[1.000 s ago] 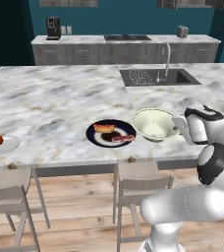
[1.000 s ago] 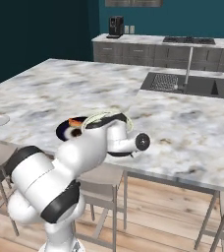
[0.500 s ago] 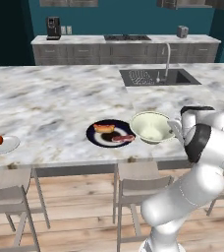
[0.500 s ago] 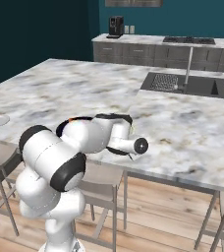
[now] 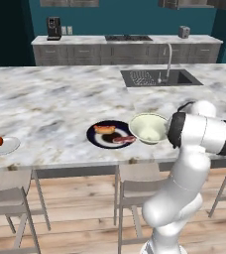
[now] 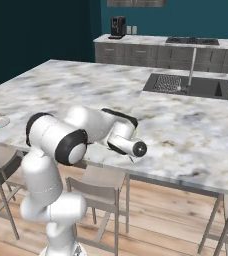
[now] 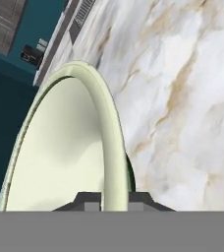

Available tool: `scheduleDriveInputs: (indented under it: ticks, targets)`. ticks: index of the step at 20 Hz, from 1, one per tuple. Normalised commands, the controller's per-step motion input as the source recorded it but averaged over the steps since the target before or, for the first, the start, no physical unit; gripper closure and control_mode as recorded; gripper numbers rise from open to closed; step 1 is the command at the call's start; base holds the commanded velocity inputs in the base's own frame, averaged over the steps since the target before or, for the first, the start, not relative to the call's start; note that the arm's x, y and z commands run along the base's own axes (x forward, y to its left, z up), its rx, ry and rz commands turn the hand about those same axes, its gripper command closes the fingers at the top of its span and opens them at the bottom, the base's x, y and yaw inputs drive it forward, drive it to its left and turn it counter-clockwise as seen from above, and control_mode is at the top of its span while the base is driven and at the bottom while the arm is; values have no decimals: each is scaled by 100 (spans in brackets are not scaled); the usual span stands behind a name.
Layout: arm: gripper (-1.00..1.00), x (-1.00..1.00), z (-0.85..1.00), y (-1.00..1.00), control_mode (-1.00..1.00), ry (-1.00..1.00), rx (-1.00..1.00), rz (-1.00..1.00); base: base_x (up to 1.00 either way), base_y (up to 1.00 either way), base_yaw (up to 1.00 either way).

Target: Take the smaller bowl and place it next to the appetizer plate on the dining counter , and place the larger bowl next to the plate with cooked food.

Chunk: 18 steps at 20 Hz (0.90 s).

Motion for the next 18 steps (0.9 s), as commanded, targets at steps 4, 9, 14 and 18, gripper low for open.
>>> scheduleDriveInputs:
  ticks: [4, 9, 14, 18]
  targets:
    - [100, 47, -18, 0, -100, 0, 1, -4, 0, 0, 0]
    - [-100, 26, -15, 0, -100, -1, 0, -4, 0, 0, 0]
    - [-100, -9, 22, 0, -100, -7, 1, 0, 0, 0, 0]
    - [-100, -4, 97, -3, -100, 2, 2, 0, 0, 0, 0]
